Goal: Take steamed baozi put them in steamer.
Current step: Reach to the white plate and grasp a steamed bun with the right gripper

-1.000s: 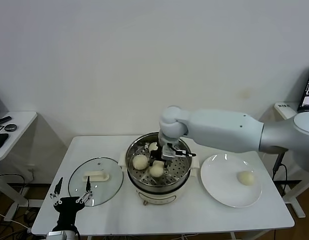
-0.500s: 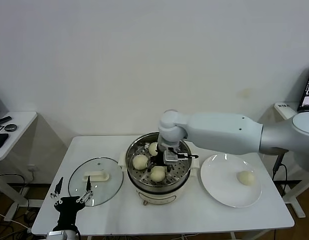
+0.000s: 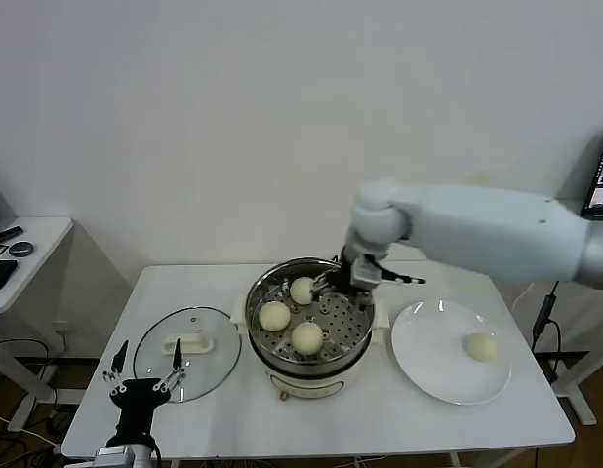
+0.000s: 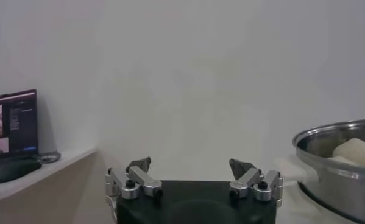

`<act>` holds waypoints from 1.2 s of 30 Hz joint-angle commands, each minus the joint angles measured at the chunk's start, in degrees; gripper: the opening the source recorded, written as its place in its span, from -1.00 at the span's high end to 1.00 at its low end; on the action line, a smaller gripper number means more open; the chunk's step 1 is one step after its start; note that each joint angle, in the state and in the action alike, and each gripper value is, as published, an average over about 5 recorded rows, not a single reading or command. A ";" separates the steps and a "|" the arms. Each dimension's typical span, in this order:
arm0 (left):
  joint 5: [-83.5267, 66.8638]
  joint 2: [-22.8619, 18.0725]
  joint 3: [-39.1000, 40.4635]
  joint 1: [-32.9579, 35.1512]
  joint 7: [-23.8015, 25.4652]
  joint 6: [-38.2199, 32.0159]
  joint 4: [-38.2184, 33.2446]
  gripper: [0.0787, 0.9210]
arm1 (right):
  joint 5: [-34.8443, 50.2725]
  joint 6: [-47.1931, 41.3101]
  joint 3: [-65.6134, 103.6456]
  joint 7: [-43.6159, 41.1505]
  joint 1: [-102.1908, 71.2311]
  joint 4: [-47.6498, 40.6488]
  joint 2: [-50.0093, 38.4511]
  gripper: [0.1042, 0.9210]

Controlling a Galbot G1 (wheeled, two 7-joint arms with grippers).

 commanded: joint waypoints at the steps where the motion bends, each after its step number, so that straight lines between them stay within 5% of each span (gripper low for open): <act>1: 0.17 0.40 1.17 -0.21 0.06 -0.04 0.17 -0.77 | 11.41 -30.88 0.00 -2.77 2.26 3.66 -21.07 -0.76; 6: 0.44 0.90 1.83 -0.60 0.08 -0.06 0.71 -0.77 | 6.89 -39.66 3.73 -4.31 -2.58 3.66 -28.75 -0.76; 13: 0.74 1.04 2.35 -0.87 0.11 -0.16 1.79 -0.77 | -4.56 -35.64 17.16 -5.65 -20.33 -2.95 -32.71 -0.76; 22: 1.03 0.77 1.82 -0.53 0.13 -0.18 2.90 -0.77 | -12.69 -30.27 35.80 -5.86 -41.17 -13.94 -29.75 -0.76; 36: 2.00 0.10 1.35 -0.03 0.03 -0.11 2.17 -0.77 | -20.01 -28.19 45.95 -3.62 -49.46 -24.95 -21.93 -0.76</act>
